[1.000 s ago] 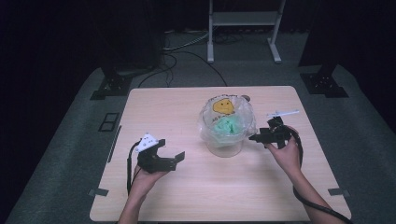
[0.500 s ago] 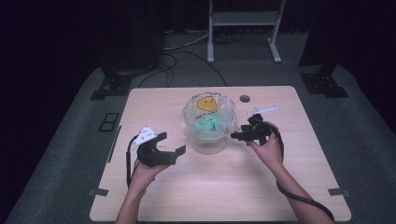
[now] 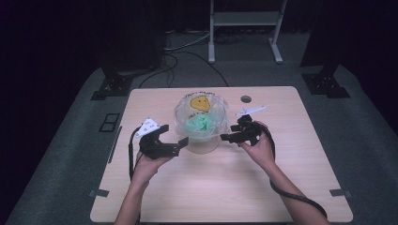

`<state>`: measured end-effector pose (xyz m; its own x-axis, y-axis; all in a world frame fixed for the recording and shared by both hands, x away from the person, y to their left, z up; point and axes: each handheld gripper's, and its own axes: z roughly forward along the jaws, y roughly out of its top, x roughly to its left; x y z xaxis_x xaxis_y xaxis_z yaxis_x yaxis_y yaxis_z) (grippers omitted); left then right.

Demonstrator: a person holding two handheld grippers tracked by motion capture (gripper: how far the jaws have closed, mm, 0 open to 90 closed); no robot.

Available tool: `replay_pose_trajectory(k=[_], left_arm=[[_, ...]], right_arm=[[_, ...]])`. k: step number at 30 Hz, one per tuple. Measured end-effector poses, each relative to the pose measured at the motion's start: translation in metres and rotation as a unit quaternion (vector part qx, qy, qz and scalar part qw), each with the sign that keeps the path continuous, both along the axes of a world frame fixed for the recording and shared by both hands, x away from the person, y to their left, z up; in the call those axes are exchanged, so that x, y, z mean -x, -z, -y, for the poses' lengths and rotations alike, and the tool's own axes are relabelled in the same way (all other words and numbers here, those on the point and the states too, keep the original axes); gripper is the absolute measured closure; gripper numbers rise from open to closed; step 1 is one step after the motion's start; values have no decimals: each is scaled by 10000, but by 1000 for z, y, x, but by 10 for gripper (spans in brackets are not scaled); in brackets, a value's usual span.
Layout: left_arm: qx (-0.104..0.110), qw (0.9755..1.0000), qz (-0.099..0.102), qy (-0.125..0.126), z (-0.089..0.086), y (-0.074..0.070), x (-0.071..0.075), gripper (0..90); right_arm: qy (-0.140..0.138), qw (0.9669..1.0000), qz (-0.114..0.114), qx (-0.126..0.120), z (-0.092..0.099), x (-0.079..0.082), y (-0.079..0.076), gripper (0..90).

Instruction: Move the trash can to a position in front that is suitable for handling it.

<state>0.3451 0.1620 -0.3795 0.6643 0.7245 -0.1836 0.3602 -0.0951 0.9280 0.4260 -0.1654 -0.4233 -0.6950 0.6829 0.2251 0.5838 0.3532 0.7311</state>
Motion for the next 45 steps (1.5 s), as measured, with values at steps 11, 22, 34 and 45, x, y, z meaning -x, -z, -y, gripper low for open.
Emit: replay_pose_trajectory(k=[11, 22, 34, 45], left_arm=[[-66, 9996, -56, -280, 7, -15, -27, 14], [-302, 9961, -169, -807, 11, -20, -54, 235], [-714, 9936, 40, -879, 15, -15, -62, 540], [-743, 9926, 218, -935, 7, -20, -61, 808]], right_arm=[[123, 9998, -119, -59, 26, 2, 1, 299], [392, 9987, -178, -260, 53, 2, -5, 299], [674, 9957, -93, -630, 69, 0, -24, 300], [763, 9933, 35, -868, 70, -3, -38, 300]])
